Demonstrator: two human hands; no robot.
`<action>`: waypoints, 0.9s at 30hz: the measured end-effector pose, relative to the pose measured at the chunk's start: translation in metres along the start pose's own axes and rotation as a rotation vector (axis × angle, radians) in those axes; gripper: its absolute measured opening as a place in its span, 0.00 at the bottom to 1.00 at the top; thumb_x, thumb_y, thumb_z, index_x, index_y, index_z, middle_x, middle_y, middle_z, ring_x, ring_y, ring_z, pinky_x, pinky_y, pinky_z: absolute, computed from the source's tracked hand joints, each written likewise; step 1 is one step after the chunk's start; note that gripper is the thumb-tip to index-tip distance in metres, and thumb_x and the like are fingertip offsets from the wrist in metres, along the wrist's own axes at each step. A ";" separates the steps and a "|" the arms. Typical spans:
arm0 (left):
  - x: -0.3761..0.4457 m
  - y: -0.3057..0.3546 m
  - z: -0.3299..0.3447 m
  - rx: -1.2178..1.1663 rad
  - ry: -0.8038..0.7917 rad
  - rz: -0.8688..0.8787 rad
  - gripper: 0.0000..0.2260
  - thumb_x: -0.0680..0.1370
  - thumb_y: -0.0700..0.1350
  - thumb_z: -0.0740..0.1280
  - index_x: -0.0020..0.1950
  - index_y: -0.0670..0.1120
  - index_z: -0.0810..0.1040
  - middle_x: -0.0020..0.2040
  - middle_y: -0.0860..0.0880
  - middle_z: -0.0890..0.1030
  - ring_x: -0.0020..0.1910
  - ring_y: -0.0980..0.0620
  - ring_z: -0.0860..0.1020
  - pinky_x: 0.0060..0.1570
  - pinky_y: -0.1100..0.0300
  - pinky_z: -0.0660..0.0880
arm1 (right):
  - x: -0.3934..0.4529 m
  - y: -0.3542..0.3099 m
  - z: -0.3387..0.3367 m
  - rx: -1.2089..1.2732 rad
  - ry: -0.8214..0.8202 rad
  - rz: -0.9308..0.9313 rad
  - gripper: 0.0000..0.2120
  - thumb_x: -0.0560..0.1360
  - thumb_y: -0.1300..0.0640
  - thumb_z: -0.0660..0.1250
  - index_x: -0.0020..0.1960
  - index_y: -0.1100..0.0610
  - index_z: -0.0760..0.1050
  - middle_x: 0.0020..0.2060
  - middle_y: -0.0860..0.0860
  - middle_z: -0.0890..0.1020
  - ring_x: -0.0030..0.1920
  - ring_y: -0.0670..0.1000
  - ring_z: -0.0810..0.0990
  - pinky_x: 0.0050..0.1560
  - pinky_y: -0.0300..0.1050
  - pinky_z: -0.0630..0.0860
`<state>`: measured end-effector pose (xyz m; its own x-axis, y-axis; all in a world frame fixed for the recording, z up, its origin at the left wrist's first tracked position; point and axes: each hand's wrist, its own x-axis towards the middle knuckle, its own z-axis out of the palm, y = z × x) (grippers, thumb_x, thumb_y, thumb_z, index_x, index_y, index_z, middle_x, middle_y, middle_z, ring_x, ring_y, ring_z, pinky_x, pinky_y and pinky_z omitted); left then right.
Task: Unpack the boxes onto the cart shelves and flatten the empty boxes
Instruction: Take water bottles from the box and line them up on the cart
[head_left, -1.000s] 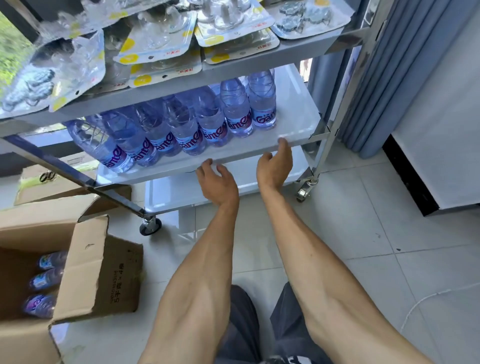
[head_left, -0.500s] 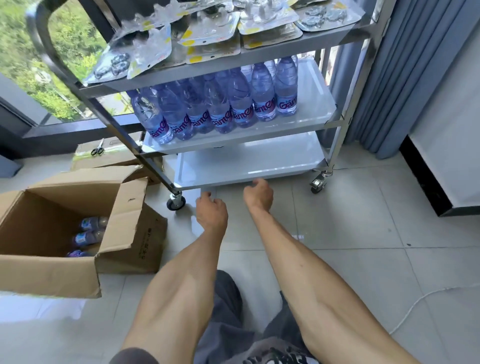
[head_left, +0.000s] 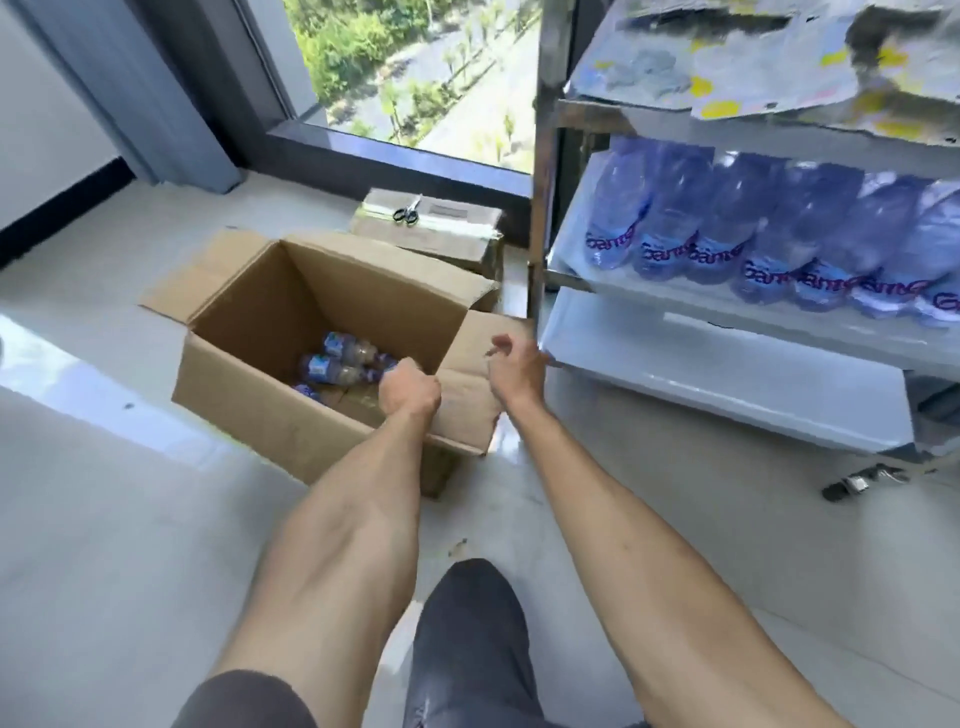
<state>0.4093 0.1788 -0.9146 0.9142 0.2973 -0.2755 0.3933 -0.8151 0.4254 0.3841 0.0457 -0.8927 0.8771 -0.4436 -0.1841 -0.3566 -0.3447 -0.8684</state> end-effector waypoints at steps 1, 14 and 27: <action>0.014 -0.015 -0.006 0.096 -0.068 0.014 0.15 0.78 0.44 0.63 0.62 0.42 0.78 0.63 0.40 0.79 0.64 0.41 0.76 0.61 0.54 0.72 | 0.000 -0.006 0.021 -0.038 -0.057 -0.003 0.17 0.75 0.66 0.60 0.59 0.59 0.80 0.55 0.56 0.83 0.60 0.56 0.77 0.58 0.42 0.67; 0.033 -0.073 -0.001 0.715 -0.438 0.088 0.18 0.76 0.50 0.61 0.65 0.49 0.77 0.66 0.47 0.78 0.65 0.44 0.75 0.68 0.44 0.62 | -0.012 0.023 0.132 -0.484 -0.169 -0.069 0.15 0.75 0.61 0.64 0.59 0.55 0.80 0.69 0.54 0.69 0.72 0.53 0.62 0.71 0.44 0.61; -0.003 -0.112 0.028 0.191 -0.600 -0.122 0.12 0.79 0.39 0.57 0.50 0.35 0.78 0.51 0.35 0.83 0.36 0.44 0.82 0.38 0.54 0.78 | -0.036 0.072 0.094 -0.436 -0.252 0.231 0.17 0.72 0.60 0.63 0.60 0.57 0.78 0.59 0.58 0.80 0.62 0.60 0.77 0.60 0.49 0.75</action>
<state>0.3595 0.2549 -0.9851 0.6281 0.1086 -0.7705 0.4160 -0.8837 0.2146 0.3569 0.1146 -0.9921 0.7909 -0.3550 -0.4985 -0.6023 -0.5961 -0.5310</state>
